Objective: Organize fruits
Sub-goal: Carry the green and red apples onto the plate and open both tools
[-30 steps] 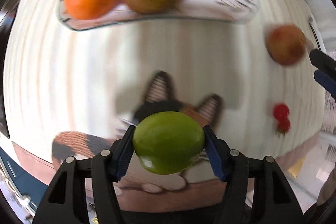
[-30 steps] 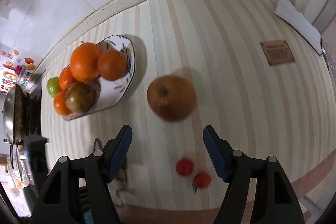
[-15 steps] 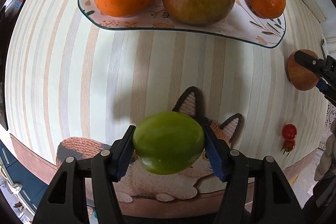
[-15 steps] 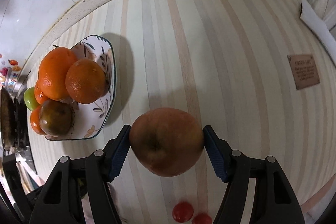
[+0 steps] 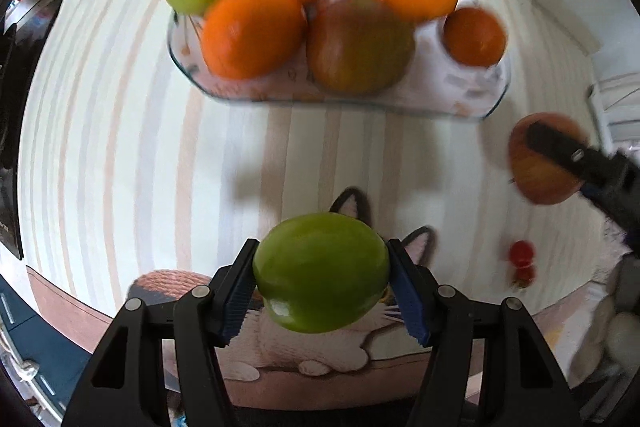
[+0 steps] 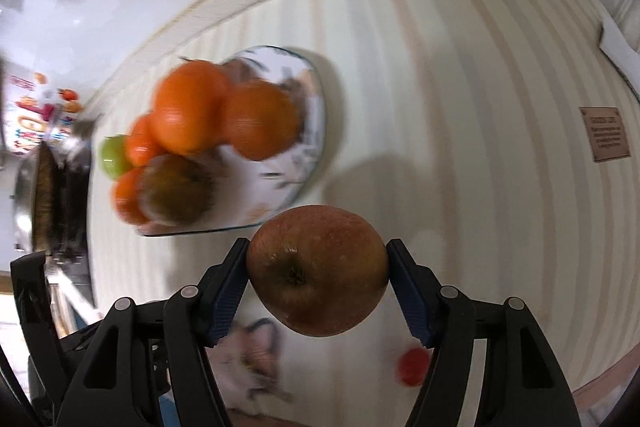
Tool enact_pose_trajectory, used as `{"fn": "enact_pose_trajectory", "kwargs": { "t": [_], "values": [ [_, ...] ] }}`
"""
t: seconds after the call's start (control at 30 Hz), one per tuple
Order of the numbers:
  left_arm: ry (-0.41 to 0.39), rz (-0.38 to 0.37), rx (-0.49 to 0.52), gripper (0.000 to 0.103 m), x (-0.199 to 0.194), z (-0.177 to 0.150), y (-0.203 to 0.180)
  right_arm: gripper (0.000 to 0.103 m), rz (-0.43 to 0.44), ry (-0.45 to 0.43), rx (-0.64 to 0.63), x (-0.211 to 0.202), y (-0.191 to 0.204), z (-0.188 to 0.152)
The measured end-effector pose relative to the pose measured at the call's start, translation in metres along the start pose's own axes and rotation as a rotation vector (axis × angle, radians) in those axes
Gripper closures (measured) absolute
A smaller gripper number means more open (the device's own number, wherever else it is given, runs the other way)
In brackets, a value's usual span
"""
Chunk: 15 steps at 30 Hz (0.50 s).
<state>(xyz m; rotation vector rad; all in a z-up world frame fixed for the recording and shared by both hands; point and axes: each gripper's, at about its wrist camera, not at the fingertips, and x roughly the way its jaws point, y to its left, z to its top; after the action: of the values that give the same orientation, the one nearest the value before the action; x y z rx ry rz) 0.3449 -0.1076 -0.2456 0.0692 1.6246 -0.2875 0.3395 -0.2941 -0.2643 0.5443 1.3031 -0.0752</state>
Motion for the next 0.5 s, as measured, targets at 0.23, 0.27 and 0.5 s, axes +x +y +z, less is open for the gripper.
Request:
{"fn": "enact_pose_trajectory", "kwargs": {
  "t": [0.23,0.27,0.5],
  "values": [
    [-0.117,-0.068,-0.030,0.043,-0.072,0.057,0.010,0.033,0.040,-0.018,-0.041,0.010,0.035,0.015],
    [-0.124,-0.067,-0.031,0.043,-0.075,0.072,0.013,0.033,0.042,-0.017,-0.040,0.016,0.040,0.018],
    [-0.093,-0.069,-0.045,0.043,-0.049,0.140,0.030,0.033,0.023,-0.009,-0.050,0.043,0.055,0.034]
  ]
}}
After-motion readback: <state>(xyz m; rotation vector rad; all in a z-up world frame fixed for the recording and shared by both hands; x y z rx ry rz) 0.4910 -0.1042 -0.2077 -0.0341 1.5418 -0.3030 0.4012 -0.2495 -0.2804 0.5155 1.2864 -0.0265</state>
